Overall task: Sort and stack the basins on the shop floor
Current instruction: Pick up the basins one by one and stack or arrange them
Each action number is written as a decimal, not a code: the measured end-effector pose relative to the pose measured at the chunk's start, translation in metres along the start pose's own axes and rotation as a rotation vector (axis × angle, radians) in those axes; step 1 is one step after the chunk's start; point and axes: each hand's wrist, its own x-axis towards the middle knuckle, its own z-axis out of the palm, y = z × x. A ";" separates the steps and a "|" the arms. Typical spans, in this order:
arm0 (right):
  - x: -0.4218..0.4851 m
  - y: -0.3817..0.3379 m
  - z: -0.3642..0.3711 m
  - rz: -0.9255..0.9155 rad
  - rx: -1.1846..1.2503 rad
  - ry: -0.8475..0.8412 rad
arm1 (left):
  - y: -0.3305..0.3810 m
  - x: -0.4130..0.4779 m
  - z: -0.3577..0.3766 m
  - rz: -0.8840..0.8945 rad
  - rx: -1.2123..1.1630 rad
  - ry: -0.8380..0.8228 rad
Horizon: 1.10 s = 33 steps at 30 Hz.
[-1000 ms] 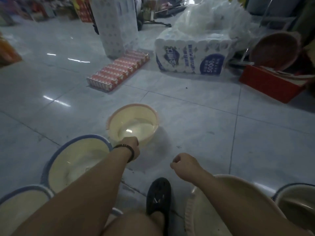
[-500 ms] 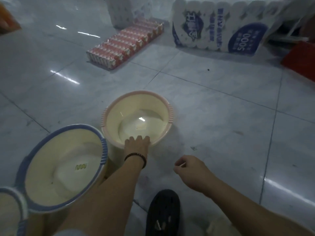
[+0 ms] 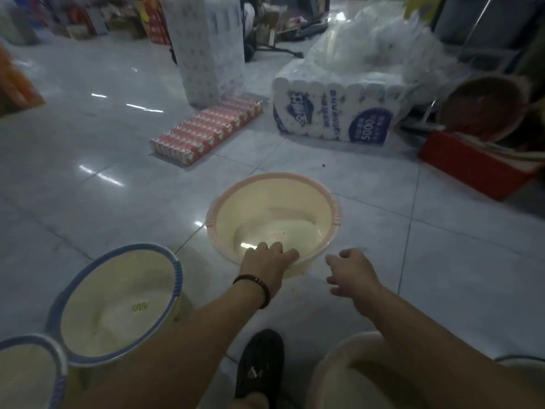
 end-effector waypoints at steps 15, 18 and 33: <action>-0.176 0.011 -0.220 -0.040 0.489 0.204 | 0.193 -0.103 -0.188 0.411 0.128 0.151; -0.202 0.054 -0.233 -0.127 0.409 0.388 | 0.223 -0.141 -0.164 0.594 0.141 0.196; -0.254 0.219 -0.224 -0.100 0.246 0.544 | 0.184 -0.161 -0.084 -0.512 -0.789 -0.179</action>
